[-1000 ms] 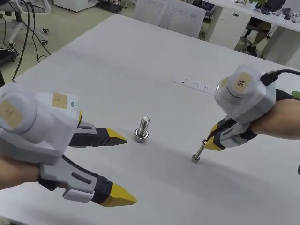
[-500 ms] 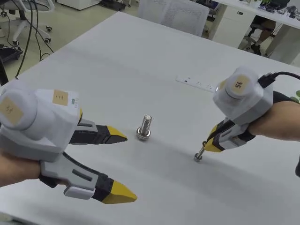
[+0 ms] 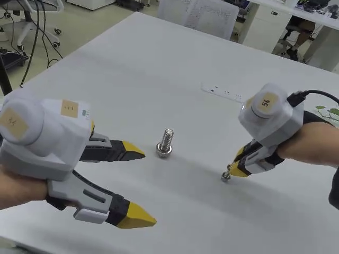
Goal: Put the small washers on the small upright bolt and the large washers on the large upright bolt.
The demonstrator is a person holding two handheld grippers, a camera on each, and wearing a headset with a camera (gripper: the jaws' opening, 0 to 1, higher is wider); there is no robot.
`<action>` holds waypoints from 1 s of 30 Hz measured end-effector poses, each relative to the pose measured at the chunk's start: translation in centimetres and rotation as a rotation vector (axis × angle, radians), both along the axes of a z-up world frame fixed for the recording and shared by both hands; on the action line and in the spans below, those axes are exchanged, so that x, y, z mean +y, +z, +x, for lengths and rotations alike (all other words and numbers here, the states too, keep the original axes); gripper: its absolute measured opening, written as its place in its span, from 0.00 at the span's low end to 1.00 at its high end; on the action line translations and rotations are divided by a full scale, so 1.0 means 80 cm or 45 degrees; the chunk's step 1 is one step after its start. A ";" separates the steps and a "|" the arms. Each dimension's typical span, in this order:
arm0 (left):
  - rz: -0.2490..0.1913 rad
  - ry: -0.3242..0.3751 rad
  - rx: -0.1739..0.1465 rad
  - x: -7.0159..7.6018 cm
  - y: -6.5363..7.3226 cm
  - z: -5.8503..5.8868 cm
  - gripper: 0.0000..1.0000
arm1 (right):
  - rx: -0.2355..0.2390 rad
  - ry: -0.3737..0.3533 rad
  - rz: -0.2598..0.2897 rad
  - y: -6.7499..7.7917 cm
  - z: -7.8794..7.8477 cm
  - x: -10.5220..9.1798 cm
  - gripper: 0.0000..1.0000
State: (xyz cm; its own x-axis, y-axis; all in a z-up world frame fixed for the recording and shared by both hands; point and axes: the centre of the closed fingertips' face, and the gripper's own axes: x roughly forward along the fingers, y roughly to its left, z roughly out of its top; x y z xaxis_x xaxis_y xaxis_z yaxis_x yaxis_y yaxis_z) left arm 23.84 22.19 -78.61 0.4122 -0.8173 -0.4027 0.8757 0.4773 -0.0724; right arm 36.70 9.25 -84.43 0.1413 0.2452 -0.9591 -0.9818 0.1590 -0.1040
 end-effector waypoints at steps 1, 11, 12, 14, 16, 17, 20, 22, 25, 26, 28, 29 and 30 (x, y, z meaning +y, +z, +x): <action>-0.001 0.000 0.000 0.000 0.000 0.000 0.70 | 0.003 -0.001 -0.002 -0.002 -0.001 0.000 0.14; 0.000 0.006 0.003 0.003 -0.001 0.001 0.70 | 0.017 -0.016 -0.015 -0.020 0.001 -0.001 0.14; 0.000 0.006 0.003 0.003 -0.001 0.001 0.70 | 0.015 -0.016 -0.016 -0.020 0.001 -0.001 0.14; 0.000 0.006 0.004 0.003 -0.001 0.001 0.70 | 0.014 -0.016 -0.018 -0.021 0.002 -0.001 0.14; -0.001 0.004 0.004 0.002 -0.001 0.001 0.70 | 0.015 -0.013 -0.019 -0.022 0.001 -0.001 0.14; -0.001 0.004 0.005 0.002 -0.001 0.001 0.70 | 0.015 -0.013 -0.018 -0.022 0.001 -0.001 0.14; 0.000 0.003 0.007 0.002 -0.002 0.001 0.70 | 0.015 -0.014 -0.012 -0.022 0.001 0.000 0.14; 0.000 0.002 0.007 0.001 -0.002 0.002 0.70 | 0.016 -0.014 -0.011 -0.022 0.001 0.000 0.14; 0.001 0.001 0.007 0.001 -0.002 0.002 0.70 | 0.013 -0.010 -0.016 -0.023 0.001 -0.001 0.15; 0.001 0.001 0.007 0.001 -0.002 0.002 0.70 | 0.012 -0.012 -0.013 -0.023 0.001 -0.001 0.15; 0.000 0.000 0.007 0.000 -0.002 0.002 0.70 | 0.013 -0.018 -0.006 -0.023 0.000 -0.002 0.15; 0.001 0.000 0.006 0.000 -0.002 0.002 0.70 | 0.013 -0.019 -0.005 -0.023 0.000 -0.002 0.15; 0.003 -0.001 0.007 0.000 -0.002 0.002 0.70 | 0.011 -0.019 -0.004 -0.023 0.000 -0.003 0.16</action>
